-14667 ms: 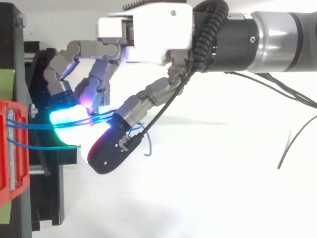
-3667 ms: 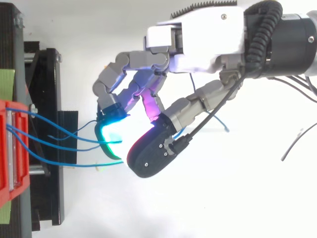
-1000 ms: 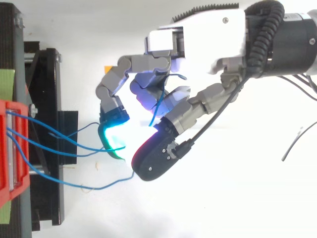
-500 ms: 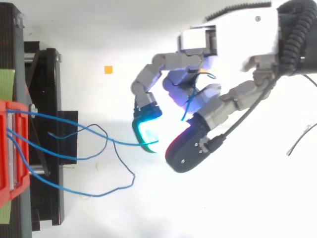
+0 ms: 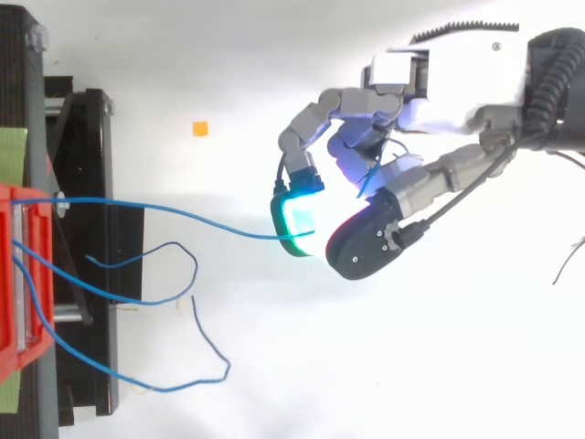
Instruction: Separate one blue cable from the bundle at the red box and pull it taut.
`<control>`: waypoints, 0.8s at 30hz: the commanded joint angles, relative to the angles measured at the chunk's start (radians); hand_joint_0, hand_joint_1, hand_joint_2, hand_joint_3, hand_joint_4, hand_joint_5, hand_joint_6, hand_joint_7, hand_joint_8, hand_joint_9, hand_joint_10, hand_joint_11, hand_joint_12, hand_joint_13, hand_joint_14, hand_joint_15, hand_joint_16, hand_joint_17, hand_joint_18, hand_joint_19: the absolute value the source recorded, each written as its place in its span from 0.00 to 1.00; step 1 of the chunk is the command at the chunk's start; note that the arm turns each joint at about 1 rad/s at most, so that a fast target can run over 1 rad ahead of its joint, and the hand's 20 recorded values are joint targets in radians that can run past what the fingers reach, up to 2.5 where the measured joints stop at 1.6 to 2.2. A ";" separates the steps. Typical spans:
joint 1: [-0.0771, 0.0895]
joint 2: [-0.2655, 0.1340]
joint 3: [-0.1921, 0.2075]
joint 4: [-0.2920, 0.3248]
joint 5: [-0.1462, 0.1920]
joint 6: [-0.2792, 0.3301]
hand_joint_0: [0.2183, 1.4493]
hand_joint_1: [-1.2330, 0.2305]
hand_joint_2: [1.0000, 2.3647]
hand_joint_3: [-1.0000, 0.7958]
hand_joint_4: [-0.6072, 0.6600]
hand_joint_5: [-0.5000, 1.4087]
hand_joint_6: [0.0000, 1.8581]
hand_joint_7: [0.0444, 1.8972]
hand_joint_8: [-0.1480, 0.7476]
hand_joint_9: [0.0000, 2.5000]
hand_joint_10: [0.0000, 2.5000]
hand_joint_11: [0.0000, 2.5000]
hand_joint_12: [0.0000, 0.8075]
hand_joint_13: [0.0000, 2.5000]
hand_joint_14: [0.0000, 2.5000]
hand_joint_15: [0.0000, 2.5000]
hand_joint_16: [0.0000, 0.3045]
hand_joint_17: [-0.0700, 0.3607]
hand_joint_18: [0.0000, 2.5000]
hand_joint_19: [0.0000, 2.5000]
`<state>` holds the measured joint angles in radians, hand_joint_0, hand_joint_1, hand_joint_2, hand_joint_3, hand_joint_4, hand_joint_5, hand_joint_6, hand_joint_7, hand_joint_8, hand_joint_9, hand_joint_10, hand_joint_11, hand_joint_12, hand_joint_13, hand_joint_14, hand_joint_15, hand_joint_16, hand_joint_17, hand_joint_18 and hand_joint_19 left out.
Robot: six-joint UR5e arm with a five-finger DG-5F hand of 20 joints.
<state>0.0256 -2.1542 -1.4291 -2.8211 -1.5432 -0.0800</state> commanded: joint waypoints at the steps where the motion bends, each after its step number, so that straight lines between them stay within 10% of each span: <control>1: 0.005 0.000 -0.002 0.002 0.000 -0.003 0.36 0.35 0.01 0.37 0.49 0.21 0.48 0.57 0.54 0.26 0.86 0.53 0.52 0.26 1.00 0.58 0.13 0.37 0.47 0.45; 11: 0.007 0.014 -0.045 -0.023 -0.032 -0.017 0.36 0.35 0.01 0.37 0.49 0.21 0.48 0.57 0.54 0.26 0.86 0.54 0.52 0.26 1.00 0.58 0.13 0.36 0.47 0.45; 24: 0.011 0.043 -0.097 0.038 0.061 -0.061 0.36 0.35 0.01 0.37 0.49 0.21 0.48 0.57 0.54 0.26 0.86 0.53 0.52 0.26 1.00 0.58 0.13 0.36 0.47 0.46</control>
<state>0.0366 -2.1110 -1.5259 -2.7906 -1.4900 -0.1201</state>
